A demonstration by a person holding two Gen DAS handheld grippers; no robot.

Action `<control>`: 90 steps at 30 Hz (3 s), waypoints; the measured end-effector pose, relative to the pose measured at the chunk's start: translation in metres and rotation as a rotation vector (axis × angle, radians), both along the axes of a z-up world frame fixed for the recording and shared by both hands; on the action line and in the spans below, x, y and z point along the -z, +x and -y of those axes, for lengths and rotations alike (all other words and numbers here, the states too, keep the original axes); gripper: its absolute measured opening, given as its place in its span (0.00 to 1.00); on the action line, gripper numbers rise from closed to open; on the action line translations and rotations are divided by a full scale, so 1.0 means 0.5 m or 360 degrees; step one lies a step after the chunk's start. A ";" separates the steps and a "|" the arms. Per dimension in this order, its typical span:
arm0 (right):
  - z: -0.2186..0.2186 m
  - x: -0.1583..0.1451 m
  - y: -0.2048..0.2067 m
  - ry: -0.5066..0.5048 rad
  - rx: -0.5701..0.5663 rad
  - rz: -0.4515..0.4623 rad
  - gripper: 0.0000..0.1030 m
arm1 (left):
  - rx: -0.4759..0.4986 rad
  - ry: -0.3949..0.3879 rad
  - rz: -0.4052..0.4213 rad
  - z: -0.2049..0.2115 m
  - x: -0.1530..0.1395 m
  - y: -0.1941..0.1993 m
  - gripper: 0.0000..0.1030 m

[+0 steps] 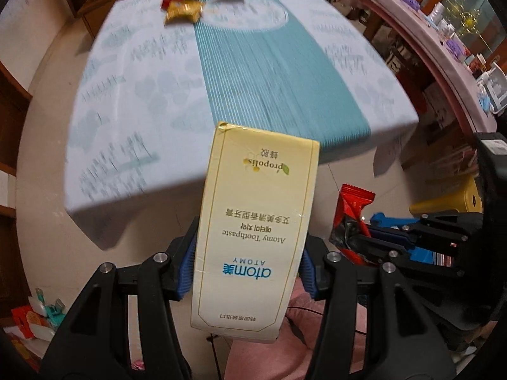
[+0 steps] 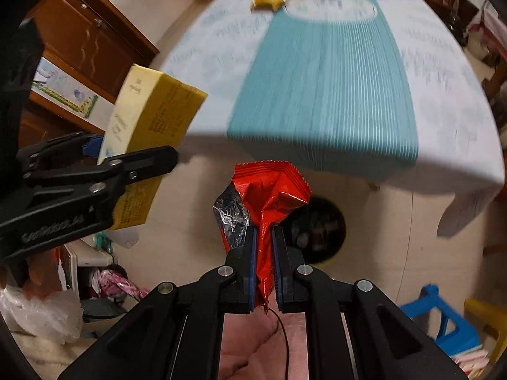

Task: Collect trash
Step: 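Lower both grippers over the black bin and open them to drop items, then raise both tools back toward the table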

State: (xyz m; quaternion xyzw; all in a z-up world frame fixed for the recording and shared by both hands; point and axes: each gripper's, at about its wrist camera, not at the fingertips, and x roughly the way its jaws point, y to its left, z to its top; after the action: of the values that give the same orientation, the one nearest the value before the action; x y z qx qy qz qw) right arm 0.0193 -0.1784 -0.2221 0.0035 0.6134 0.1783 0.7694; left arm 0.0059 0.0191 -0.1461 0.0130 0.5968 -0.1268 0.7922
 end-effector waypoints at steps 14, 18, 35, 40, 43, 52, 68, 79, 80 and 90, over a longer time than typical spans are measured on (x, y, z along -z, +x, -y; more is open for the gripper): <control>0.062 0.417 -0.070 0.0002 0.0228 -0.0249 0.09 | -0.0141 0.0070 -0.0206 0.054 0.423 -0.050 0.49; 0.070 0.543 -0.061 -0.0017 0.0245 -0.0268 0.09 | -0.0186 0.0053 -0.0225 0.069 0.553 -0.044 0.49; 0.080 0.776 -0.038 0.0115 0.0365 -0.0339 0.47 | -0.0300 0.0085 -0.0339 0.060 0.781 -0.007 0.70; 0.077 0.733 -0.046 0.0110 0.0363 -0.0319 0.46 | -0.0288 0.0113 -0.0305 0.066 0.725 -0.006 0.70; 0.075 0.678 -0.056 0.0107 0.0347 -0.0303 0.46 | -0.0284 0.0111 -0.0277 0.069 0.671 -0.009 0.70; 0.079 0.435 -0.079 0.0141 0.0320 -0.0231 0.46 | -0.0320 0.0135 -0.0172 0.066 0.407 -0.015 0.70; 0.059 -0.193 -0.066 0.0173 0.0023 0.0118 0.46 | -0.0394 0.0111 0.0260 0.041 -0.159 -0.022 0.70; 0.062 -0.435 -0.017 0.0207 -0.0181 0.0462 0.46 | -0.0492 0.0149 0.0473 0.029 -0.403 -0.024 0.70; 0.061 -0.459 -0.008 0.0213 -0.0198 0.0488 0.46 | -0.0498 0.0151 0.0484 0.027 -0.417 -0.020 0.70; -0.019 -0.594 0.138 0.0145 -0.0317 0.0687 0.46 | -0.0548 0.0207 0.0539 -0.012 -0.535 0.076 0.70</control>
State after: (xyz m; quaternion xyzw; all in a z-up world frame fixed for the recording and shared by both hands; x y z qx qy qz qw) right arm 0.0886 -0.1690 0.0746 -0.0605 0.4234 0.2774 0.8603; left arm 0.0440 0.0249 0.1213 -0.0169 0.4558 0.0526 0.8884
